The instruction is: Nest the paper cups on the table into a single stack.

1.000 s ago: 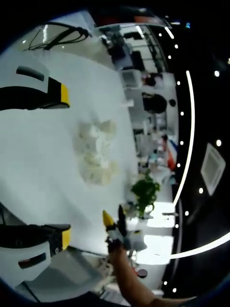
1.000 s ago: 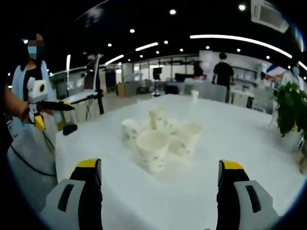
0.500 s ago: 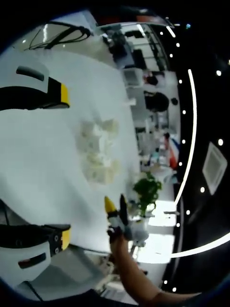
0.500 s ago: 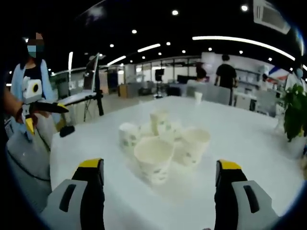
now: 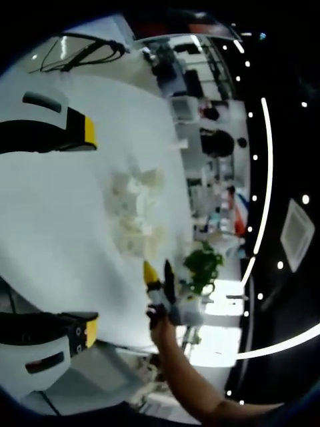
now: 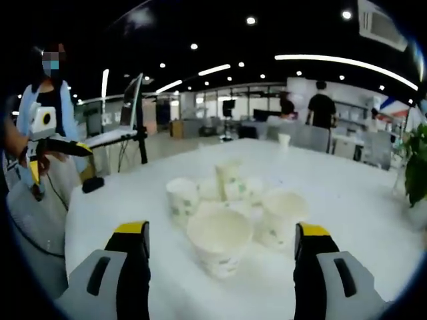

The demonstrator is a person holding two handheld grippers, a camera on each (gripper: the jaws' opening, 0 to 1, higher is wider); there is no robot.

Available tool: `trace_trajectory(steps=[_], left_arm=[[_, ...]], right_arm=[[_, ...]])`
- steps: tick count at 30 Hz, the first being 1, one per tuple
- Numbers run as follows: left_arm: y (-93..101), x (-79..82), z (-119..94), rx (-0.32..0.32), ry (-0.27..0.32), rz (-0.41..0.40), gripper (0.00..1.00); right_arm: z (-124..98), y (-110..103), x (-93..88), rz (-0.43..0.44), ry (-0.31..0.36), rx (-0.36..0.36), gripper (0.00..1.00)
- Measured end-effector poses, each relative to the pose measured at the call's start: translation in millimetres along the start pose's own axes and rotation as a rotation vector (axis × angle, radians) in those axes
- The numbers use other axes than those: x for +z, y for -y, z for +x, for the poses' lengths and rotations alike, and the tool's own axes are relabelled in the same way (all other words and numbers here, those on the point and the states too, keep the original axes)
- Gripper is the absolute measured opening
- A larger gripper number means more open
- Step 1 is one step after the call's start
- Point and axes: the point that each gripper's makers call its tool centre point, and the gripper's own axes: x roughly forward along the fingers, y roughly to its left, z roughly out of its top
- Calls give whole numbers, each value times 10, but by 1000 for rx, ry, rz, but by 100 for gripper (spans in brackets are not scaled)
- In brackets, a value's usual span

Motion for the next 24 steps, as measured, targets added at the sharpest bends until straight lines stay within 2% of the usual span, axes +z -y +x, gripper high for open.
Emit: trace_trajectory(steps=[7, 17, 24], left_arm=[[-24, -12, -14, 3, 0, -7, 98], [-60, -57, -61, 6, -15, -8, 98], [-59, -83, -104, 2, -22, -7, 98]], right_arm=[[125, -44, -63, -21, -29, 10, 85], [345, -39, -377, 4, -101, -3, 75], [401, -49, -376, -2, -100, -9, 65]])
